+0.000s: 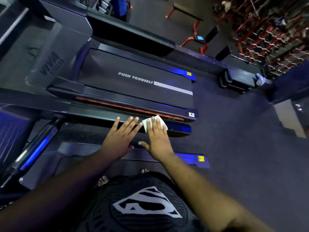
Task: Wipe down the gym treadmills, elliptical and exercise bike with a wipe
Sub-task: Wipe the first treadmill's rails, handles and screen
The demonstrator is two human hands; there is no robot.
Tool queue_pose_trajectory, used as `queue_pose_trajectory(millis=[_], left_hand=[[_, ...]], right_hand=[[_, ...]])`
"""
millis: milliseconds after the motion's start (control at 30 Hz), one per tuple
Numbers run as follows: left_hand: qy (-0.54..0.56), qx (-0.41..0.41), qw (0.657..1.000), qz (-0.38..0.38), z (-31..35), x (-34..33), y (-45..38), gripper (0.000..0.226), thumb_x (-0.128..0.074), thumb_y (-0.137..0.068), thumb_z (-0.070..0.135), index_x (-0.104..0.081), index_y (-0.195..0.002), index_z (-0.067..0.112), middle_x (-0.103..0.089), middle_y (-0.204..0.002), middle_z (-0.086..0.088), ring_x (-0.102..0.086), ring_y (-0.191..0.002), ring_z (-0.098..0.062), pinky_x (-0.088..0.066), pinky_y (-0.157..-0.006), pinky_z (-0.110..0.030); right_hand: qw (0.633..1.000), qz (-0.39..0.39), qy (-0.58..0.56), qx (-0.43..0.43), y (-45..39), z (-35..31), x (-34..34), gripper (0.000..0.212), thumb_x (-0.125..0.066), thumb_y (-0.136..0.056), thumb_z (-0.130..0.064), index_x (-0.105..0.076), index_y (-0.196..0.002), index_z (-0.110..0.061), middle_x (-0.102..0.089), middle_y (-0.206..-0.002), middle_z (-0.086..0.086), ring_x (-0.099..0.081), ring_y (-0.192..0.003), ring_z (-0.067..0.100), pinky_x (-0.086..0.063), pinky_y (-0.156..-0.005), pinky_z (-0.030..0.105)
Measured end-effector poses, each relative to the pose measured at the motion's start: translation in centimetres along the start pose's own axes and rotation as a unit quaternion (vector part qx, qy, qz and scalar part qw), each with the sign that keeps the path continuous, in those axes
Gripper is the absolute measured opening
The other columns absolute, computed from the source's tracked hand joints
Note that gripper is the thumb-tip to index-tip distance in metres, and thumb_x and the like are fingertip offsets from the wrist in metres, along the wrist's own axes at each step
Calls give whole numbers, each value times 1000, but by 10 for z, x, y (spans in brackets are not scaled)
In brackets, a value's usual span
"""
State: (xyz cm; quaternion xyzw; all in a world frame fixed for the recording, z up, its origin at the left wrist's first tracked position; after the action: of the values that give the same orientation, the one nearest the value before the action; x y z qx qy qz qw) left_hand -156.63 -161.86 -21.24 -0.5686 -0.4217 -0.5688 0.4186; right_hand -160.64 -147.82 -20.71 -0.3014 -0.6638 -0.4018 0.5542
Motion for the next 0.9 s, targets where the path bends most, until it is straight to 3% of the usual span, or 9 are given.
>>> queue_pose_trajectory(millis=[133,267,467,567,667,767,900], left_hand=[[5,28,1000,-2,-25,-1,14,117,-70,-80,62,1,-164,22,1,-172,-7,-4,-158,-26,-2,-123,-60],[10,53,999,3,-43,-3,27,117,-73,-78,61,-3,-164,22,-3,-172,-7,-5,-158,-26,-4,-123,-62],[21,90,996,-4,-66,-3,44,121,-77,-74,61,-2,-162,24,-4,-172,-5,-6,-158,-22,-4,-121,-65],[23,116,993,-19,-86,-2,55,119,-71,-80,62,8,-161,25,5,-171,-3,2,-158,-20,0,-121,-66],[22,135,990,-32,-105,-6,64,117,-63,-86,63,21,-158,25,18,-169,-1,11,-157,-19,5,-120,-65],[18,131,991,-29,-111,-5,68,117,-64,-86,63,18,-159,24,15,-170,-2,8,-158,-19,4,-121,-66],[15,140,990,-15,-121,-1,70,118,-69,-82,62,11,-160,24,6,-171,-2,0,-158,-19,2,-121,-66]], right_hand=[[997,56,33,-44,25,63,8,96,-59,-89,-61,-23,-159,-6,-21,-165,18,-15,-154,34,-25,-120,56],[990,29,40,-132,28,72,1,102,-55,-91,-65,-13,-160,-3,-12,-167,20,-6,-155,38,-20,-121,60],[998,-15,0,65,-30,-79,6,100,-54,-93,-63,-4,-162,-10,5,-170,12,9,-156,28,2,-125,49],[996,3,11,94,-36,-69,12,95,-56,-94,-60,-11,-162,-11,-4,-170,11,1,-157,26,-8,-126,49],[997,46,26,49,-24,-23,14,94,-59,-90,-59,-21,-159,-8,-21,-166,15,-16,-154,30,-24,-121,54],[999,29,38,8,-22,-23,7,93,-46,-93,-63,-16,-160,-7,-15,-167,15,-11,-155,32,-15,-124,54],[992,4,39,118,-50,-105,8,87,-33,-96,-62,-8,-162,-10,-2,-170,11,1,-157,27,0,-124,47]])
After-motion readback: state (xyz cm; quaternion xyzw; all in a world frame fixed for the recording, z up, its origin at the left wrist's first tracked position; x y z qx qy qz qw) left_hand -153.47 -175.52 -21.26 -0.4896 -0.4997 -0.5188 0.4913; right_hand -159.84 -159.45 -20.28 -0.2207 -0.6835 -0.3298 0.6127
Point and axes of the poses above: each hand's wrist, its own y-axis away from the middle knuckle, its own x-axis out of the back of the hand, z = x × y, the point moved 8 cm from there along -y, towards the middle knuckle
